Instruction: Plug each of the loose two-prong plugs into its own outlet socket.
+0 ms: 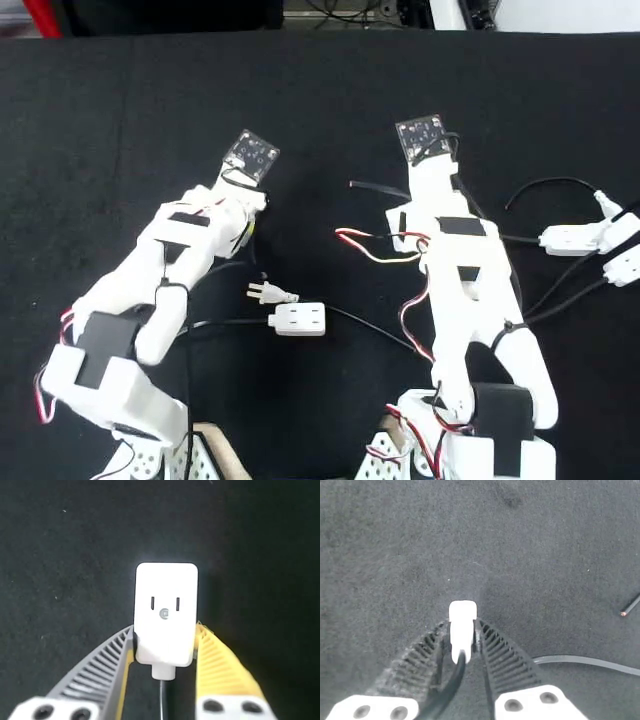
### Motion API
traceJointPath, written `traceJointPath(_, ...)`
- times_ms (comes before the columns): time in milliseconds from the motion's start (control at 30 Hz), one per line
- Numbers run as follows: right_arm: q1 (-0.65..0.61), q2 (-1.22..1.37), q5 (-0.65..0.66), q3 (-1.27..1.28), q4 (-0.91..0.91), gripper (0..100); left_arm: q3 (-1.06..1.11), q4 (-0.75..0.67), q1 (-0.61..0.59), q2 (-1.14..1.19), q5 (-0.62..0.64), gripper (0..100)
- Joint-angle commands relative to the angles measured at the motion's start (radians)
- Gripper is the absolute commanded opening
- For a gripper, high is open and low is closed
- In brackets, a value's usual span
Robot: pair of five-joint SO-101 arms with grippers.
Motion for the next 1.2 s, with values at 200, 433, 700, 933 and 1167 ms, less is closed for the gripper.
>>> traceJointPath(200,0.012,-0.041,0.014,0.004,-0.012,1.1,0.335,0.229,0.093,-0.483,-0.216,3)
traceJointPath(433,0.012,-0.041,0.014,0.004,-0.011,1.1,0.515,0.193,0.116,-0.772,-0.331,3)
traceJointPath(700,0.011,-0.041,0.014,0.005,-0.011,1.1,0.588,0.034,0.019,-0.796,-0.315,28)
traceJointPath(933,0.011,-0.041,0.015,0.005,-0.011,1.1,0.561,0.031,-0.015,-0.798,-0.253,24)
traceJointPath(1167,0.011,-0.041,0.015,0.004,-0.011,1.1,0.564,0.032,0.033,-0.81,-0.193,23)
